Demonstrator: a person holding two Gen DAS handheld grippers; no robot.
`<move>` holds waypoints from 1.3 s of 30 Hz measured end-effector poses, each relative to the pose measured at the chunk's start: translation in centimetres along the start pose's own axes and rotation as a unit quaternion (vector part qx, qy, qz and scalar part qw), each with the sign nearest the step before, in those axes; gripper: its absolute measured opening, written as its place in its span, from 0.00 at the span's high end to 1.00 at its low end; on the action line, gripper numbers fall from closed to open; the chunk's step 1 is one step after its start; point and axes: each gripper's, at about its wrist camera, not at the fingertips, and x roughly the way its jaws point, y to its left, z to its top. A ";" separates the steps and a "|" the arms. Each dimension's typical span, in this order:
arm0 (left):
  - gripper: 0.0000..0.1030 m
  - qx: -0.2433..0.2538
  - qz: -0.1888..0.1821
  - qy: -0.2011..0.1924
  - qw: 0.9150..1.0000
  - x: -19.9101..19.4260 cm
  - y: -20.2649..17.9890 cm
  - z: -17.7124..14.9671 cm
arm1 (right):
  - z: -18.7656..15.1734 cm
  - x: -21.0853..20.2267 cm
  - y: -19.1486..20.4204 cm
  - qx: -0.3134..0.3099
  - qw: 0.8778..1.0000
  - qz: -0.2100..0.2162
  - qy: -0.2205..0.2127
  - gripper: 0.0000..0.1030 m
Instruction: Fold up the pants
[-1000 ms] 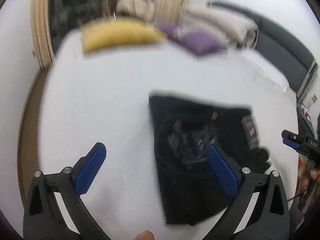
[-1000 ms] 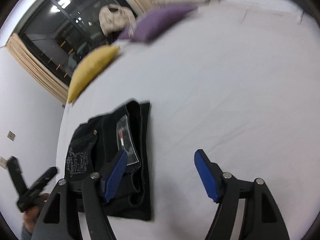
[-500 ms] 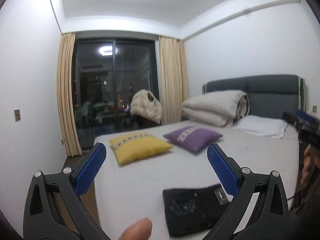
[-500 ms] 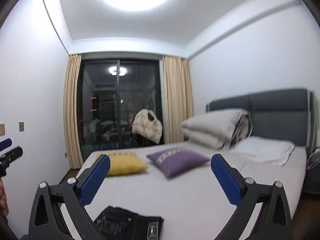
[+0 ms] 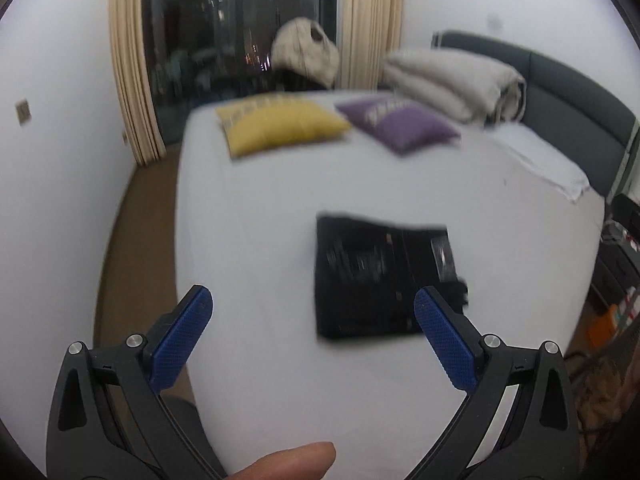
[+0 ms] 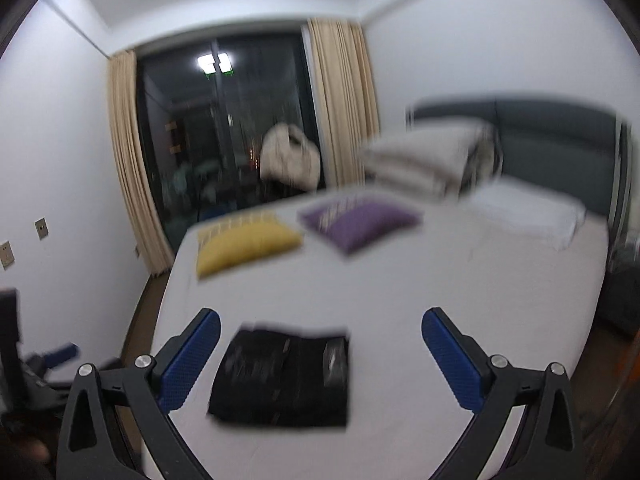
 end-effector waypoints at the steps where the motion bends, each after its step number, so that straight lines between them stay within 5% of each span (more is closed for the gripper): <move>1: 0.00 0.001 0.004 0.007 1.000 0.8 -0.3 -0.3 | -0.7 0.5 0.2 -0.001 1.000 -0.005 0.014 0.00; 14: 0.00 0.017 -0.012 0.066 0.998 7.9 -2.5 -2.5 | -5.4 3.8 2.8 -0.030 0.994 -0.018 0.104 0.00; 39: 0.00 0.014 -0.008 0.089 0.996 10.0 -2.6 -3.0 | -7.0 5.8 3.8 -0.034 0.989 -0.014 0.143 0.00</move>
